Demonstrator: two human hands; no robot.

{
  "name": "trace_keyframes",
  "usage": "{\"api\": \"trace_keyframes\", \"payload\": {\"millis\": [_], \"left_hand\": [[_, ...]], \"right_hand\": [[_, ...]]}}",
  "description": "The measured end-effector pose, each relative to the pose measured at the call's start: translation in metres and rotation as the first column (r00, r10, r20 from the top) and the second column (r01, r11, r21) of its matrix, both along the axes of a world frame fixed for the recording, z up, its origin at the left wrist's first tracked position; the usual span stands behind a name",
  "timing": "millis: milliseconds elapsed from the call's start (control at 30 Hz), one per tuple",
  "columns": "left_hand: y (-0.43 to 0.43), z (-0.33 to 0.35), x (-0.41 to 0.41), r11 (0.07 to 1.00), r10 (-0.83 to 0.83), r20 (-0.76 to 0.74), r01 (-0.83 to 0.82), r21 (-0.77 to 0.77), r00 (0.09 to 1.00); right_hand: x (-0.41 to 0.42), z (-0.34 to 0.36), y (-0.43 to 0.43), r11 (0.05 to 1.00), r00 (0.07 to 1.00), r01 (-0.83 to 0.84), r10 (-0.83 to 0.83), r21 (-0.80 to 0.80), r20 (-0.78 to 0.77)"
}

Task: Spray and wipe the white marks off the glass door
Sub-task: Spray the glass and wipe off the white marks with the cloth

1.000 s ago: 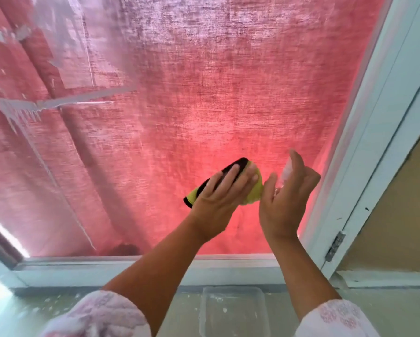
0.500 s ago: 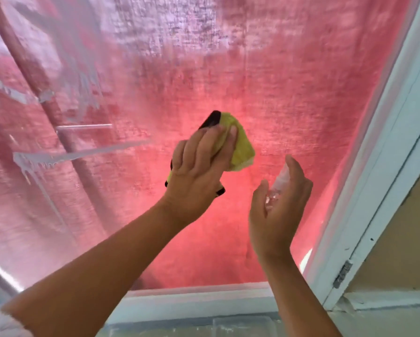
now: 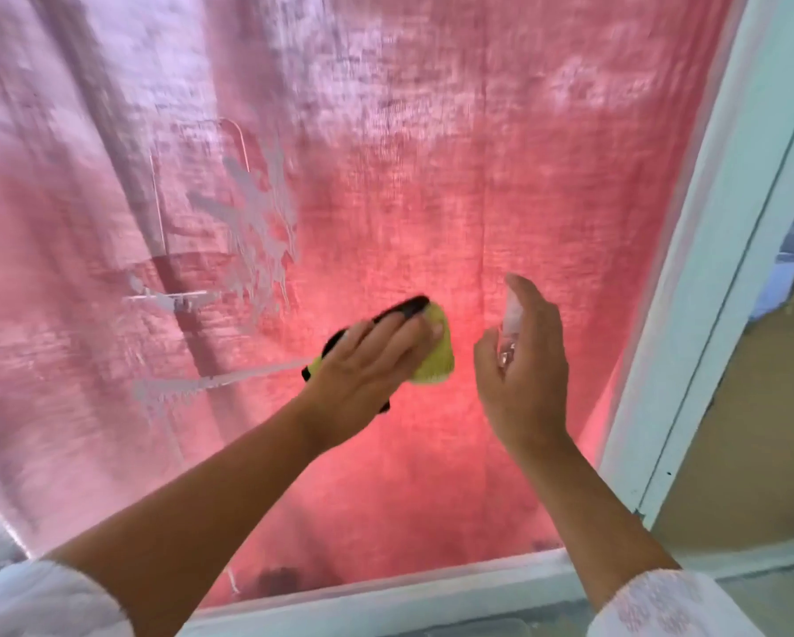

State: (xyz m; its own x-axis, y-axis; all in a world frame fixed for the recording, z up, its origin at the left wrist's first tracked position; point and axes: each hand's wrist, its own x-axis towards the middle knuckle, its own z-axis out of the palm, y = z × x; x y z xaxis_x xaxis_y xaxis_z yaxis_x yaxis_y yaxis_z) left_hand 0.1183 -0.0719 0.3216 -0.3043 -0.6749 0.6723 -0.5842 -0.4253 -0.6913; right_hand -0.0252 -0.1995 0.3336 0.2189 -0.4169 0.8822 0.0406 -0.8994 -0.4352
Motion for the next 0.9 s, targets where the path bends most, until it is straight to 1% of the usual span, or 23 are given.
{"api": "trace_keyframes", "payload": {"millis": [67,100,167,267,333,400,500,567,633,733,800,867,900], "left_hand": [[-0.005,0.03,-0.002,0.992,-0.034,-0.096,0.022,-0.127,0.995],[-0.007,0.04,-0.004,0.986,-0.036,-0.133,0.013,-0.164,0.99],[-0.01,0.044,-0.006,0.983,-0.005,-0.17,-0.026,-0.179,0.985],[-0.011,0.027,-0.008,0.992,0.015,-0.194,-0.04,-0.123,0.981],[-0.01,0.014,-0.009,0.999,0.015,-0.159,-0.02,-0.026,0.987],[-0.004,0.008,-0.01,0.998,0.002,-0.146,0.008,0.064,0.989],[0.005,0.017,-0.018,0.994,-0.038,-0.166,0.054,0.096,0.985],[0.015,0.031,-0.023,0.994,-0.094,-0.214,0.102,0.028,0.972],[0.032,0.048,-0.023,0.987,-0.15,-0.285,0.126,-0.101,0.947],[0.068,0.072,-0.013,0.964,-0.164,-0.38,0.066,-0.258,0.91],[0.091,0.09,-0.006,0.92,-0.205,-0.419,0.028,-0.39,0.885],[0.108,0.108,0.001,0.841,-0.307,-0.462,0.01,-0.541,0.832],[0.115,0.117,0.004,0.805,-0.345,-0.486,-0.013,-0.593,0.803]], "right_hand": [[-0.003,0.007,0.006,1.0,1.0,-0.014,0.014,0.015,-0.005],[-0.004,0.011,0.009,0.999,1.0,-0.022,0.022,0.034,-0.001],[-0.006,0.018,0.011,0.997,0.999,-0.04,0.04,0.064,0.011],[-0.008,0.033,0.011,0.996,0.997,-0.072,0.073,0.042,-0.004],[-0.007,0.046,0.011,0.996,0.996,-0.086,0.086,0.005,-0.02],[-0.002,0.058,0.017,0.992,0.993,-0.113,0.111,-0.063,-0.039],[0.011,0.075,0.035,0.969,0.982,-0.178,0.162,-0.174,-0.101],[0.021,0.089,0.047,0.955,0.978,-0.198,0.178,-0.22,-0.108],[0.031,0.107,0.06,0.942,0.974,-0.228,0.217,-0.245,-0.072],[0.042,0.138,0.077,0.938,0.974,-0.215,0.225,-0.272,0.006],[0.049,0.158,0.086,0.944,0.974,-0.207,0.223,-0.257,0.033],[0.055,0.173,0.09,0.95,0.976,-0.204,0.217,-0.235,0.03],[0.058,0.178,0.091,0.952,0.976,-0.209,0.219,-0.223,0.02]]}}
